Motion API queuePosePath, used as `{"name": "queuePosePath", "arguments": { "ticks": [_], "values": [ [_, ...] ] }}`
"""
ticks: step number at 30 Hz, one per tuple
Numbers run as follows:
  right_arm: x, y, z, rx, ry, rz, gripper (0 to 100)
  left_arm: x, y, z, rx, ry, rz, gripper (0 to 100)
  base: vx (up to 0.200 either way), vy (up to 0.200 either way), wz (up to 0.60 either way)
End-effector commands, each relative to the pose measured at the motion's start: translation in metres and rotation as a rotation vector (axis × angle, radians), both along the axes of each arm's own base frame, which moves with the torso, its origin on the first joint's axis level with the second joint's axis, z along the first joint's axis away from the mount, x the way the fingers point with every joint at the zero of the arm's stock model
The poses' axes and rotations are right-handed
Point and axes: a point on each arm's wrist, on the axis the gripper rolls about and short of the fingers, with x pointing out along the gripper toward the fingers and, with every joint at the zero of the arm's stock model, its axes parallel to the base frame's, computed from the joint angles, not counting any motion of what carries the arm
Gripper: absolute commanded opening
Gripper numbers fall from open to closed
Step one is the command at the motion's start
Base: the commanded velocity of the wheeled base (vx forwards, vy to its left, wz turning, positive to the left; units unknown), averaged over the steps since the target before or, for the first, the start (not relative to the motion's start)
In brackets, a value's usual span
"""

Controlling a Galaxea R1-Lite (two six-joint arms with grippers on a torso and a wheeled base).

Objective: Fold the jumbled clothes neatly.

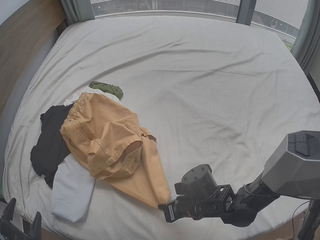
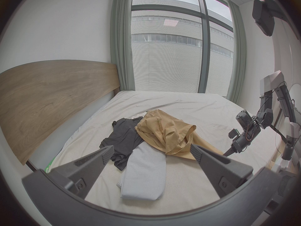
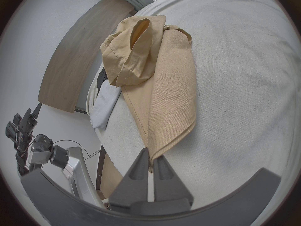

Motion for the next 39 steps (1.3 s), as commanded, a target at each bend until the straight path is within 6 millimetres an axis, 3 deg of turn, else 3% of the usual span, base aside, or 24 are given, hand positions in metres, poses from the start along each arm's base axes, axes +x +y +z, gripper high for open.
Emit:
{"name": "queuePosePath", "arguments": {
  "ticks": [1,25,39],
  "values": [
    [-0.008,-0.009,-0.006,-0.021,0.012,0.003,0,0.0,0.0,-0.005,0.0,0.001,0.0,100,0.0,0.0,0.0],
    [-0.06,-0.084,0.005,-0.107,0.058,-0.039,0,0.0,0.0,-0.005,0.0,0.001,0.0,100,0.0,0.0,0.0],
    [-0.065,-0.122,0.007,-0.134,0.084,-0.136,0,0.0,0.0,-0.005,0.0,0.001,0.002,100,0.0,0.0,0.0]
  ]
}}
